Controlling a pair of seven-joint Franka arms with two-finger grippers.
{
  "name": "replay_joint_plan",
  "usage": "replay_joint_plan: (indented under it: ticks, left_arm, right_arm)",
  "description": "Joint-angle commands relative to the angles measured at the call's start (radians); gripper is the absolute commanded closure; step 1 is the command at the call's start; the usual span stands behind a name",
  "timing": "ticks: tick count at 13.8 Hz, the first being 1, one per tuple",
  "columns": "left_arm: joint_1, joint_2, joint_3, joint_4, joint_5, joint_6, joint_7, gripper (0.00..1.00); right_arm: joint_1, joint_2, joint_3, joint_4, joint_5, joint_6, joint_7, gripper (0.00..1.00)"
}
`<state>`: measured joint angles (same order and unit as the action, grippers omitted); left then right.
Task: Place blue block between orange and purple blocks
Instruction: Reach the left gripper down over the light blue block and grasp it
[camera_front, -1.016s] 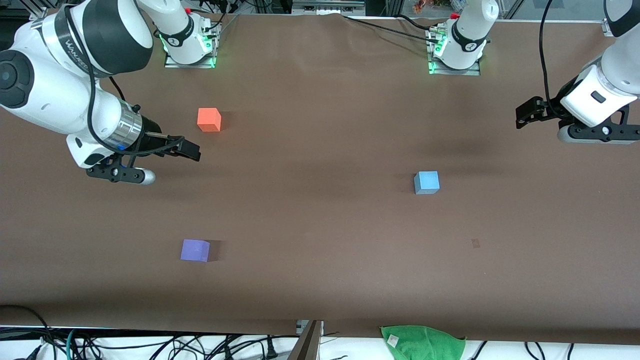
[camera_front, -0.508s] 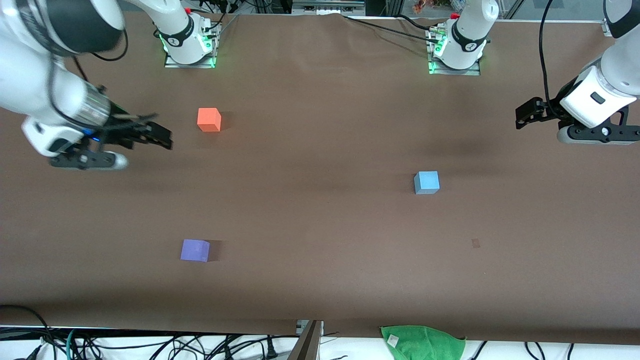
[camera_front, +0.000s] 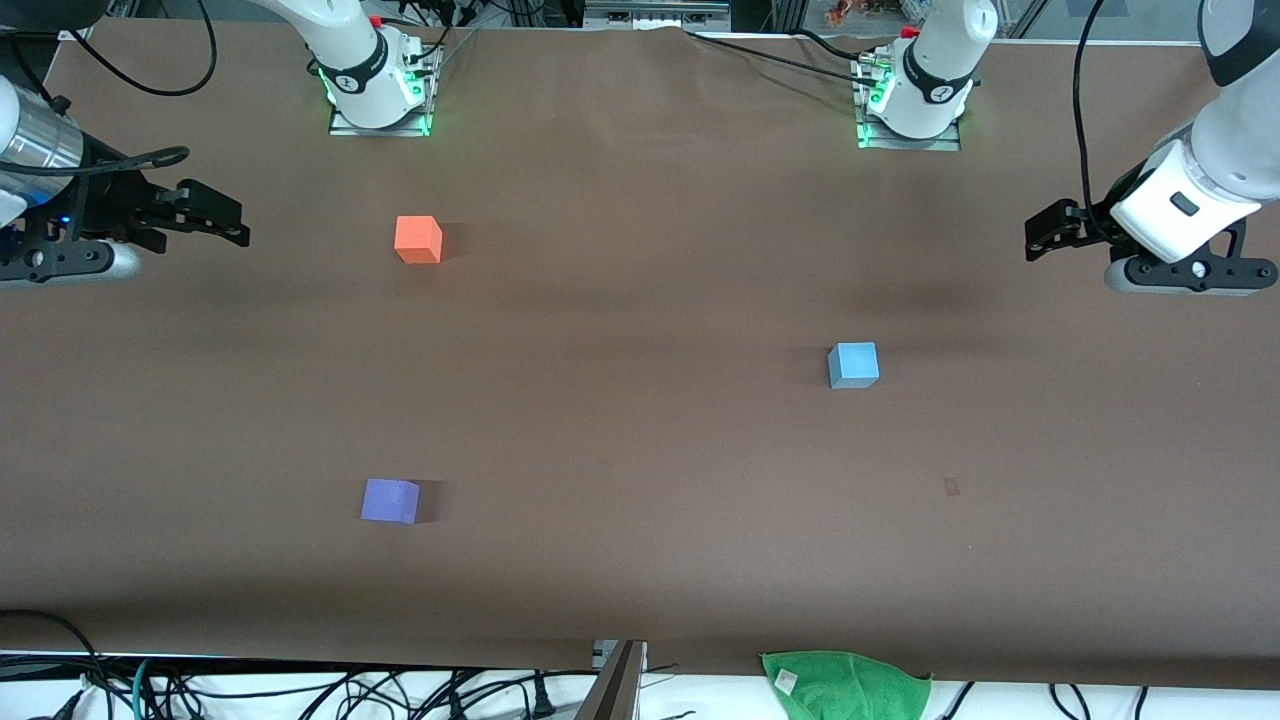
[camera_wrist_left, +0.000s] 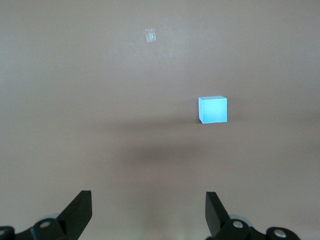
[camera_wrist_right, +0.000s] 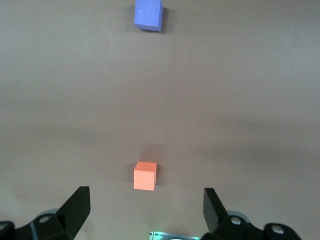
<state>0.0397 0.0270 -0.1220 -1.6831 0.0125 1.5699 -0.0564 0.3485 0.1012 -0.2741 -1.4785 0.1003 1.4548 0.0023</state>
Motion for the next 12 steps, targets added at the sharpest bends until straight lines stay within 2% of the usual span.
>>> replay_joint_plan:
  ticks: [1,3,4,7,9,12]
  left_arm:
    - [-0.018,0.077,-0.007,0.025,0.011,-0.007,0.013,0.0]
    - [-0.053,0.143,-0.021,0.023,0.003,0.019,-0.002,0.0]
    - [-0.078,0.172,-0.024,0.014,0.009,0.068,-0.01,0.0]
    - [-0.132,0.283,-0.028,0.006,0.009,0.198,-0.143,0.0]
    - [-0.153,0.348,-0.027,-0.013,0.011,0.309,-0.166,0.0]
    - [-0.159,0.384,-0.027,-0.12,0.011,0.5,-0.168,0.0]
  right_arm:
    - [-0.244,-0.064,0.27,-0.057,-0.03,-0.001,-0.004,0.0]
    - [-0.252,-0.161,0.277,-0.184,-0.053,0.062,0.004,0.01]
    - [-0.252,-0.17,0.282,-0.198,-0.053,0.068,0.004,0.0]
    - [-0.247,-0.164,0.282,-0.187,-0.062,0.073,0.002,0.0]
    - [-0.247,-0.153,0.282,-0.184,-0.07,0.076,0.001,0.01]
    - [-0.247,-0.143,0.282,-0.183,-0.068,0.082,0.002,0.0]
